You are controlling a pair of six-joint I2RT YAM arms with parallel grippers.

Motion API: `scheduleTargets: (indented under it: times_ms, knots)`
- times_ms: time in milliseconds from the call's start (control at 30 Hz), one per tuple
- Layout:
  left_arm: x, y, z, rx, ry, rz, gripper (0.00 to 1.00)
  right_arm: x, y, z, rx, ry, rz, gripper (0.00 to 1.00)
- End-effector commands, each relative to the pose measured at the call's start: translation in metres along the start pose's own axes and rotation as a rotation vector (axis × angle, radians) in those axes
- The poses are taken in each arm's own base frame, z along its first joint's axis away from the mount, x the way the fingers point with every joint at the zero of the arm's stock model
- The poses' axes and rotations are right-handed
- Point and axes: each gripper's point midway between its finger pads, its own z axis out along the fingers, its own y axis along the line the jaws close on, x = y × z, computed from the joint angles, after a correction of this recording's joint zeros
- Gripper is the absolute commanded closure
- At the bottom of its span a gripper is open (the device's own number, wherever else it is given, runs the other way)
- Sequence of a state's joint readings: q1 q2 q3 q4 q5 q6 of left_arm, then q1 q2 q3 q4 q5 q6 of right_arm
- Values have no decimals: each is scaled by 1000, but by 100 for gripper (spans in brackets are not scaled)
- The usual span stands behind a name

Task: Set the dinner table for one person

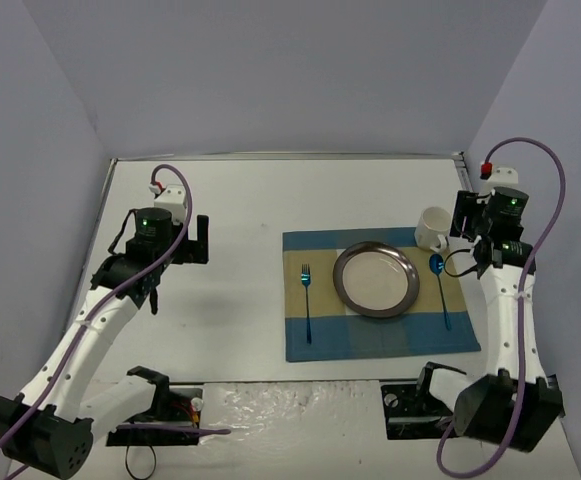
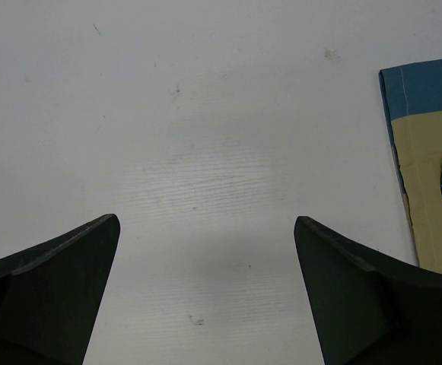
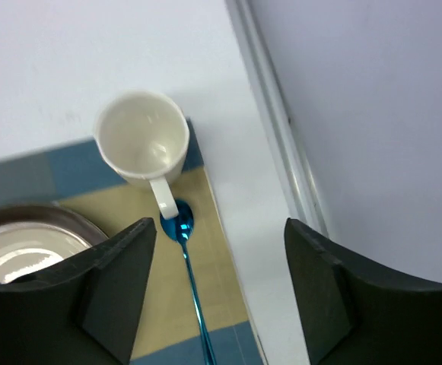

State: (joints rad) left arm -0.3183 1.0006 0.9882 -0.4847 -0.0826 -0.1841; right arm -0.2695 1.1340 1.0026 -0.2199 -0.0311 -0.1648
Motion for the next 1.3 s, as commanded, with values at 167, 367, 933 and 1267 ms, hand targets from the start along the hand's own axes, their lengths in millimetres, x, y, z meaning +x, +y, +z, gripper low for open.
scheduleTargets:
  times_ms: [167,367,933,1267]
  knots:
    - [-40,3,-39,13,-148,-70,3,-113,-1,-133,71,-444,88,12]
    - [-59,19,-104,-13,-265,-114,3,-111,-2,-209,41,-633,100,0]
    - [-9,55,-173,-107,-419,-205,3,-53,-36,-302,-16,-920,269,0]
    - [13,62,-149,-160,-397,-206,3,-32,-42,-272,64,-848,358,0]
